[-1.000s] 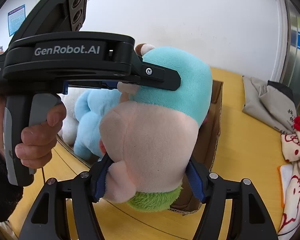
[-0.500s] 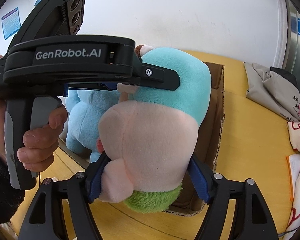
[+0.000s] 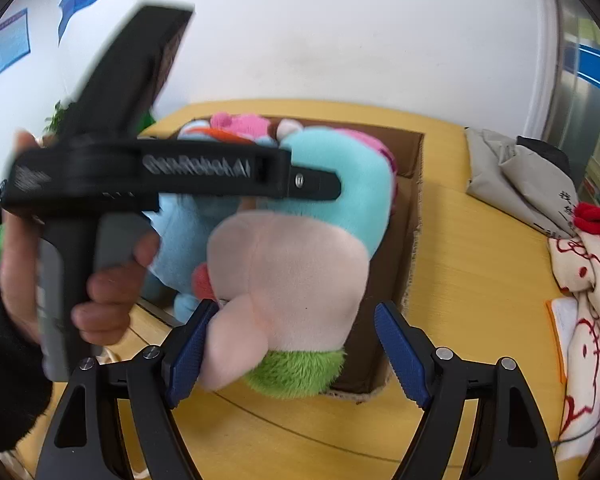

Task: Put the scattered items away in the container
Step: 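Lower the pig plush into the box beside the blue plush and release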

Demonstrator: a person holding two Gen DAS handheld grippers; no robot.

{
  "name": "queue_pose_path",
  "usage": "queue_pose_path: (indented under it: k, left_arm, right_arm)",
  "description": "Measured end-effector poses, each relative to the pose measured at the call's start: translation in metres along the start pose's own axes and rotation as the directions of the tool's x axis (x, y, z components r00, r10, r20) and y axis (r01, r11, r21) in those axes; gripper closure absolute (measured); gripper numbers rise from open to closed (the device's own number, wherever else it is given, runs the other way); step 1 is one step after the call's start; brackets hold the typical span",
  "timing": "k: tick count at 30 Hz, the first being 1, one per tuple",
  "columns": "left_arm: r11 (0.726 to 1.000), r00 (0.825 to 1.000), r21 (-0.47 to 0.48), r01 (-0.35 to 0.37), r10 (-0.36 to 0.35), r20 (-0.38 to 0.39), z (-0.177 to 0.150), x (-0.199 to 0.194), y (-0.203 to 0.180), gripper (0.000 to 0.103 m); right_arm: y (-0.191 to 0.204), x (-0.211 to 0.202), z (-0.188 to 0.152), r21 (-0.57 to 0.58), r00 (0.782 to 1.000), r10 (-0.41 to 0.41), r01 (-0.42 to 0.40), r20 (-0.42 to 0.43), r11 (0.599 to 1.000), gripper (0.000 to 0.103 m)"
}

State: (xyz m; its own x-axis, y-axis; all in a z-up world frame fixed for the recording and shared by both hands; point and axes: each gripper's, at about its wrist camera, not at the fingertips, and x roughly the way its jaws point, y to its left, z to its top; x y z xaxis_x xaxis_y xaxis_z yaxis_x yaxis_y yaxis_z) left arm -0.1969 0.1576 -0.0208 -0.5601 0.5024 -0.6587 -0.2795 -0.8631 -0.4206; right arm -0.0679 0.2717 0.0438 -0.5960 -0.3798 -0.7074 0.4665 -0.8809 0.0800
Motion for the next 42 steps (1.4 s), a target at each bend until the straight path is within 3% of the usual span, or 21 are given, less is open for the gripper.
queue_pose_path:
  k: [2,5,14,20,23,25,26,28,32,36,38,42]
  left_arm:
    - [1.0,1.0,0.001,-0.01,0.01,0.001,-0.001,0.002,-0.001,0.036]
    - [1.0,1.0,0.004,-0.028,0.028,0.012,-0.002,0.004,-0.003,0.034]
    - [0.999,0.999,-0.022,-0.03,0.031,0.04,-0.006,-0.016,0.001,0.033]
    - [0.997,0.992,0.019,-0.071,0.069,0.103,-0.027,-0.072,0.009,0.033]
    - [0.998,0.989,-0.005,-0.068,0.068,0.132,-0.042,-0.103,0.023,0.033]
    - [0.996,0.986,-0.037,-0.076,0.081,0.147,-0.053,-0.122,0.036,0.033]
    - [0.995,0.984,-0.051,-0.088,0.095,0.152,-0.059,-0.13,0.042,0.033]
    - [0.991,0.98,-0.074,-0.113,0.124,0.153,-0.072,-0.143,0.053,0.033]
    - [0.984,0.98,-0.116,-0.136,0.151,0.132,-0.098,-0.161,0.073,0.033]
    - [0.98,0.981,-0.146,-0.137,0.154,0.113,-0.12,-0.172,0.088,0.033]
    - [0.98,0.983,-0.141,-0.14,0.154,0.098,-0.128,-0.174,0.092,0.033]
    - [0.979,0.982,-0.114,-0.167,0.176,0.072,-0.143,-0.178,0.095,0.033]
  right_arm:
    - [0.001,-0.005,-0.001,0.007,1.0,0.018,-0.018,-0.002,1.0,0.02]
    - [0.001,0.003,-0.006,0.006,0.999,0.022,-0.022,-0.043,1.0,0.031]
    - [0.004,0.022,-0.022,0.05,0.992,0.016,-0.01,-0.124,0.999,0.03]
    - [0.011,-0.006,-0.017,0.067,0.999,-0.009,0.011,-0.04,0.998,0.028]
    - [0.023,-0.021,-0.011,0.051,1.0,0.01,-0.011,0.024,0.999,0.028]
    - [0.031,-0.019,-0.007,0.031,1.0,0.017,-0.018,0.023,0.999,0.029]
    - [0.033,-0.014,-0.006,0.029,1.0,0.018,-0.019,0.011,0.999,0.031]
    - [0.031,0.0,-0.004,0.044,1.0,0.02,-0.019,-0.016,0.999,0.05]
    - [0.027,0.01,-0.003,0.084,0.999,-0.006,0.009,-0.041,0.996,0.055]
    - [0.02,0.024,-0.014,0.125,0.993,-0.031,0.045,-0.112,0.991,0.055]
    - [0.021,0.022,-0.02,0.144,0.994,-0.03,0.045,-0.107,0.989,0.054]
    - [0.031,0.004,-0.026,0.133,0.994,-0.077,0.086,-0.074,0.987,0.02]
